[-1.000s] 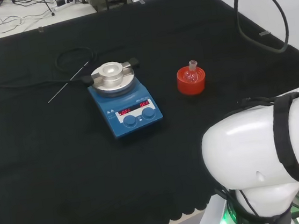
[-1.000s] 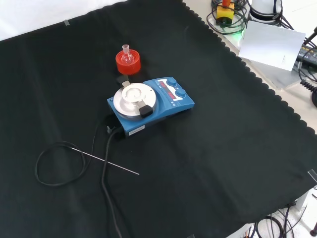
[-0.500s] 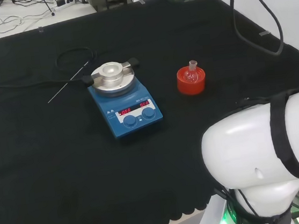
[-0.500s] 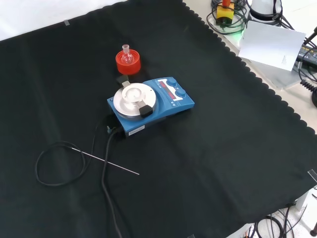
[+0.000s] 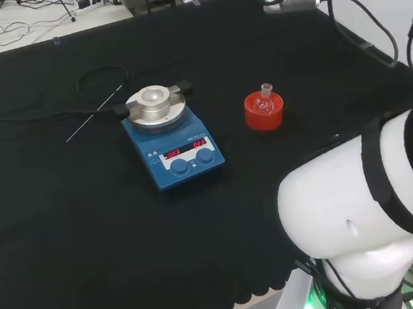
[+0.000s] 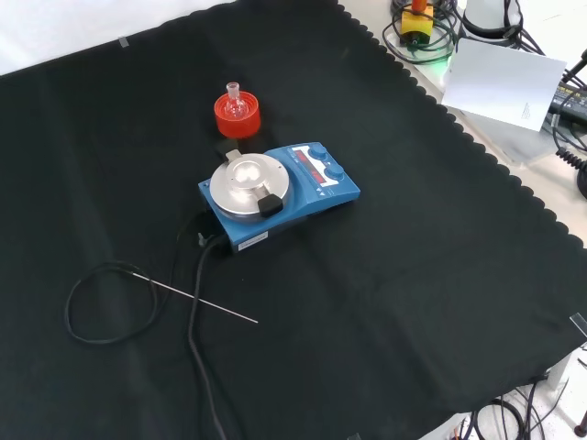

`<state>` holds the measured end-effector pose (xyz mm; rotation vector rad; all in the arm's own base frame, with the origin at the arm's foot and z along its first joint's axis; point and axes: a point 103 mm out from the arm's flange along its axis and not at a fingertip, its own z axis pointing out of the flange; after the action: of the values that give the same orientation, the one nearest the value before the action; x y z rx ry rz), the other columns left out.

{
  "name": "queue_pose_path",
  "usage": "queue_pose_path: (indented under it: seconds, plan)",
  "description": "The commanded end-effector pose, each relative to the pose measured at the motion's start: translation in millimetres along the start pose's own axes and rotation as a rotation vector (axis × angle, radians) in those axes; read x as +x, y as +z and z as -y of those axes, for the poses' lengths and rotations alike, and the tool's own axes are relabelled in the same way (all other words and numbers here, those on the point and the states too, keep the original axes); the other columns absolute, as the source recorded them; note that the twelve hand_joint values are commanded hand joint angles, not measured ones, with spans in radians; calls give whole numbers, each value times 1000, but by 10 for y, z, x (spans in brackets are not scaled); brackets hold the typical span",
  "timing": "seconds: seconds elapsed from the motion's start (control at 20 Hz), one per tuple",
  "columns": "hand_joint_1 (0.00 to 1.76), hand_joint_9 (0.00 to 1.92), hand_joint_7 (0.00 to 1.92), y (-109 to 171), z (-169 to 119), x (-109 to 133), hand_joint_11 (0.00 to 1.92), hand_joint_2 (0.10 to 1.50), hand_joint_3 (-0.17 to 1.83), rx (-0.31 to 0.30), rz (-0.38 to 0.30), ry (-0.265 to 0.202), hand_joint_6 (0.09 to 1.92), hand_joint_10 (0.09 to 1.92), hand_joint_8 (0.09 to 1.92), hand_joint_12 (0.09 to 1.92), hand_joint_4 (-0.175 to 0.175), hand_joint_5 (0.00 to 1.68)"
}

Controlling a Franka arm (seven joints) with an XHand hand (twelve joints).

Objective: Pick up the round-bottom flask.

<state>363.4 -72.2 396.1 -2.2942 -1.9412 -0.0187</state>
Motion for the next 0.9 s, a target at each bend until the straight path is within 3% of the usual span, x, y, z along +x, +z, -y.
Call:
queue_pose_path:
  seconds: [0.05, 0.4, 0.9]
  plan:
    - [242, 265, 135, 416, -627, -546, 0, 1274, 216, -26, -74, 26, 345, 701, 637, 1390, -35, 416]
    - [454, 306, 169, 918, -920, -684, 0, 1181, 184, 1, -97, 39, 376, 706, 654, 1414, -39, 474]
    - [705, 346, 210, 1475, -1000, -938, 10, 1010, 148, 42, -151, 79, 403, 707, 671, 1430, -35, 520]
